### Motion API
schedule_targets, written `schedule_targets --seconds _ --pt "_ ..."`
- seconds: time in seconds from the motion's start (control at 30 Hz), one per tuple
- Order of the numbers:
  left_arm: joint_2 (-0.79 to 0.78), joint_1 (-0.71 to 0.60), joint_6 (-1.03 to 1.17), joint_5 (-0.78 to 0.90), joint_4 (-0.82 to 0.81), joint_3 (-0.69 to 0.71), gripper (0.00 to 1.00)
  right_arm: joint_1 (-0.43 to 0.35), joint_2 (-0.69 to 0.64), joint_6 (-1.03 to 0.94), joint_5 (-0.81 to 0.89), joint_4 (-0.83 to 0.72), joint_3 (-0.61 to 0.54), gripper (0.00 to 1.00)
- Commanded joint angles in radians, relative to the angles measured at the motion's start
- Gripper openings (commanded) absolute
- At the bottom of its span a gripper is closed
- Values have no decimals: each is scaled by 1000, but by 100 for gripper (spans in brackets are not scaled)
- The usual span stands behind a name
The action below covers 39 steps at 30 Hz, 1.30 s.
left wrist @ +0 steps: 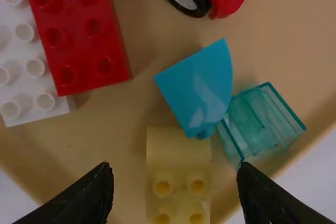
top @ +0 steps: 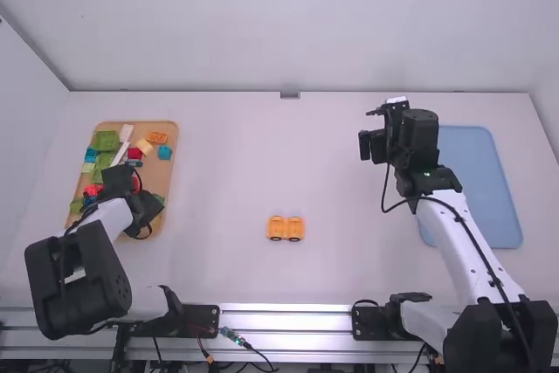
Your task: Assemble lego blocks to make yellow taxi
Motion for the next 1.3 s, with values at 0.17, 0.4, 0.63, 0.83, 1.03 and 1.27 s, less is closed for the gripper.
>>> schedule_targets --seconds 0.17,0.4,0.63,0.83,1.03,1.27 --pt "122 3 16 2 32 2 51 0 0 4 -2 0 16 99" --pt "133 3 -4 8 -60 55 45 0 0 4 -2 0 16 99" --pt "133 3 -20 13 -122 90 52 0 0 4 -2 0 16 99" --pt "133 3 -45 13 -123 90 42 0 0 4 -2 0 16 99" --pt "133 3 -45 11 -123 90 19 0 0 4 -2 0 16 99" --pt "130 3 -45 3 -102 96 13 0 0 4 -2 -1 16 99"
